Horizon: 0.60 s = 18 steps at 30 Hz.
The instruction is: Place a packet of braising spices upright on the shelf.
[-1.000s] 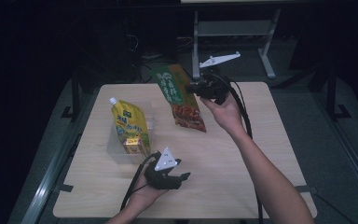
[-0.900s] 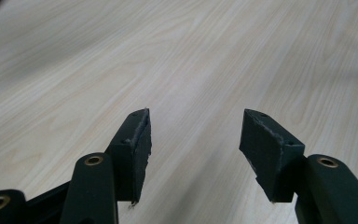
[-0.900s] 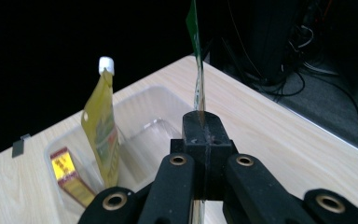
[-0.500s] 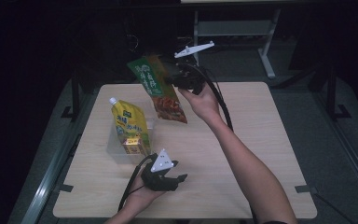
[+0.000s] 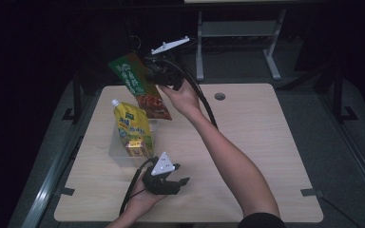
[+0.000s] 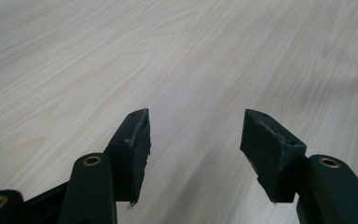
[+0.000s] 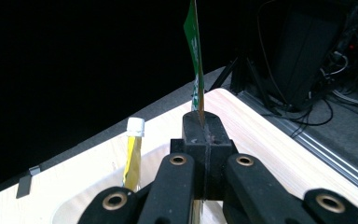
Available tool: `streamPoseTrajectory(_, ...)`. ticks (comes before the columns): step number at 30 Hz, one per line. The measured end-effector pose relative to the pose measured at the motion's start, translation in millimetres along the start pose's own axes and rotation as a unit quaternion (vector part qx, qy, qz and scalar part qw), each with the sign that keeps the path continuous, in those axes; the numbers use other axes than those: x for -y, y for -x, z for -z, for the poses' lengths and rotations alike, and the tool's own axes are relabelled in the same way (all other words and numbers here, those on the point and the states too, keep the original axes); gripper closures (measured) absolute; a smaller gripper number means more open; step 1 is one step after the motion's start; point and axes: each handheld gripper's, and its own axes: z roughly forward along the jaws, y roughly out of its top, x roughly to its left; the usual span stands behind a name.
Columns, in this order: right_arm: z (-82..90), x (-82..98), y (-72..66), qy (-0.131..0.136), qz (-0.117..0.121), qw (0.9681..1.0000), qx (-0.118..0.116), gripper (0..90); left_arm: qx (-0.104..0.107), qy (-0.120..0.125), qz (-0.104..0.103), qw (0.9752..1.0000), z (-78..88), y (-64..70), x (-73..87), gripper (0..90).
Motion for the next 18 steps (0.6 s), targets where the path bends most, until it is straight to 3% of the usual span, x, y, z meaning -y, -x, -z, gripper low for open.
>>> streamPoseTrajectory(10,-43.2,3.5,1.1,-0.005,-0.015,0.9998,-0.009,90.0,0.001,0.006,0.006,1.0,0.9,-1.5,1.1,41.8)
streamPoseTrajectory(18,-60.8,10.6,2.8,0.009,-0.025,0.9996,-0.007,90.0,0.003,0.008,0.001,1.0,2.5,-1.1,0.1,41.8)
